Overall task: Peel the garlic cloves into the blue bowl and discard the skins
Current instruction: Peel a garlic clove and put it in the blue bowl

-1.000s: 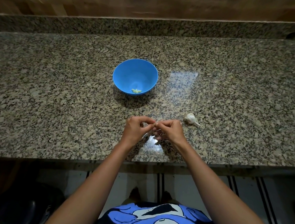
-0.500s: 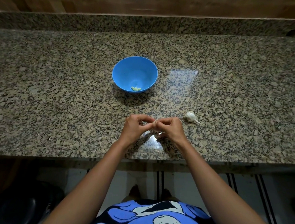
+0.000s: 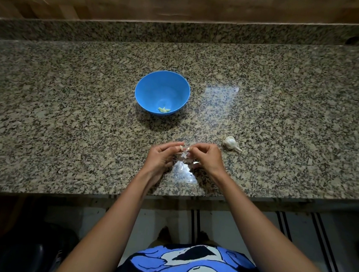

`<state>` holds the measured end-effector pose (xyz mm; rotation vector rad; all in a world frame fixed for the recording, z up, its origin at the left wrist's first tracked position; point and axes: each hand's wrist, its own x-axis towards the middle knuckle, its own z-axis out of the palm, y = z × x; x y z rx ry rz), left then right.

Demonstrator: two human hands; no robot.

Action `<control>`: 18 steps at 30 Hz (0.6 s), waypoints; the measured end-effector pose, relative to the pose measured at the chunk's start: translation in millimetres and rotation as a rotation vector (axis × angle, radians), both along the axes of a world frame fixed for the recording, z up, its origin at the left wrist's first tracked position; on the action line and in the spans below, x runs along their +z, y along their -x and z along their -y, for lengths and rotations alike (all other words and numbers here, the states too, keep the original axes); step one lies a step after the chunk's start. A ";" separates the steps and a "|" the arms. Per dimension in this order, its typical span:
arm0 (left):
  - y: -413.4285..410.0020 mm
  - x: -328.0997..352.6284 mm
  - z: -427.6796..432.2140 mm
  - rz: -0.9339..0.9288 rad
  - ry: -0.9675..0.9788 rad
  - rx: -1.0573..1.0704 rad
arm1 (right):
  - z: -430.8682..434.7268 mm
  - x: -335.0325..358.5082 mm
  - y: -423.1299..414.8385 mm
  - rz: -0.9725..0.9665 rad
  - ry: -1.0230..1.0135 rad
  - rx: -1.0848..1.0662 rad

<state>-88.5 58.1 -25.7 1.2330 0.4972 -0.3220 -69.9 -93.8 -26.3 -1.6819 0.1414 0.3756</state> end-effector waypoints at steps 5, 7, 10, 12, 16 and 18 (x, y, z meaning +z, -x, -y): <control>-4.3 -2.5 -21.3 -0.071 -0.117 0.161 | 0.0 -1.1 0.5 0.004 0.120 -0.095; -11.5 -4.5 -36.7 -0.016 -0.529 0.101 | 0.6 -3.8 -1.9 0.041 0.238 -0.047; -19.3 -8.1 -51.4 0.061 -0.836 0.014 | -0.5 -7.5 -4.7 0.068 0.378 0.034; -21.1 -10.9 -53.4 0.081 -0.910 -0.026 | -2.2 -8.3 -3.8 0.097 0.459 0.062; -18.7 -10.5 -53.0 0.096 -0.930 0.003 | -4.6 -6.8 -2.3 0.164 0.617 0.094; -14.3 -7.6 -51.0 0.087 -0.827 0.100 | -4.7 -9.1 -2.5 0.170 0.630 0.087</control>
